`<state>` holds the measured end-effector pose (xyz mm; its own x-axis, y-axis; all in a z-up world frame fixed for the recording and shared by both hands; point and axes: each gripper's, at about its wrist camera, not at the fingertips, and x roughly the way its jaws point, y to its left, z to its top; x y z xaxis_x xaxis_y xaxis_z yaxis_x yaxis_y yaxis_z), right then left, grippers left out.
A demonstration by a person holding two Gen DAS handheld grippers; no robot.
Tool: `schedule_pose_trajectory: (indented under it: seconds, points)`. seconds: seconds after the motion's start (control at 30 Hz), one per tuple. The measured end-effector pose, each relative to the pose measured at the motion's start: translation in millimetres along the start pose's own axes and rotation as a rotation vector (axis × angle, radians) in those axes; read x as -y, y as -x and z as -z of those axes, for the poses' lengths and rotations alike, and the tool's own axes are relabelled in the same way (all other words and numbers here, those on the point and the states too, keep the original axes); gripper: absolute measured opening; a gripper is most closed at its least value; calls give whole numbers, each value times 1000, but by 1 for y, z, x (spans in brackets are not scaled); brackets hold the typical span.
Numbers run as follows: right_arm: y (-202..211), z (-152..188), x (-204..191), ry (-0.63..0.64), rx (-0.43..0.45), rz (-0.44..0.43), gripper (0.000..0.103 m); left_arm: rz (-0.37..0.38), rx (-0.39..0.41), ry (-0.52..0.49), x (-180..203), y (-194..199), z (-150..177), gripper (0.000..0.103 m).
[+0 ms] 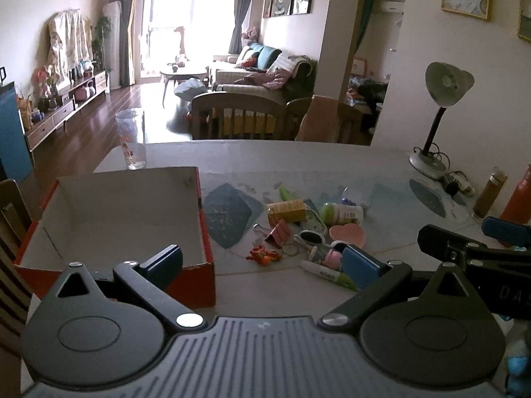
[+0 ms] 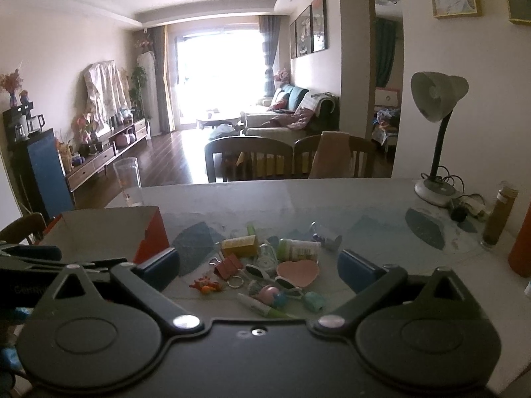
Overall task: Organize rigid objects
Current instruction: 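Move both tools toward the pile of small items on the table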
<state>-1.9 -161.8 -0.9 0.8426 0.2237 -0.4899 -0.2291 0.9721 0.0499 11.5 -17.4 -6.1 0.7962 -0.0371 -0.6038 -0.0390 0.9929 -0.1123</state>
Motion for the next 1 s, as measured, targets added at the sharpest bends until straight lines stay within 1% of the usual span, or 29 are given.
schedule_pose_trajectory:
  seconds: [0.13,0.23,0.37,0.47,0.57,0.83,1.0]
  points:
    - [-15,-1,16,-8,-27,-25,100,2,-29,12,9,-18,-3,103]
    - [-28,-1,28,-5,-43,-55,97,-17,-32,0,18,-29,-6,103]
    - [-49,1,42,23,-75,-78,94,-38,-50,28,24,-47,-7,103]
    - [-65,3,51,51,-105,-105,90,-68,-63,45,26,-62,-9,103]
    - [-80,7,59,84,-133,-134,89,-82,-67,44,32,-75,-9,103]
    - [-118,24,78,165,-230,-206,81,-117,-137,67,44,-115,-3,103]
    - [-138,35,81,228,-288,-270,78,-144,-138,71,50,-138,-1,103]
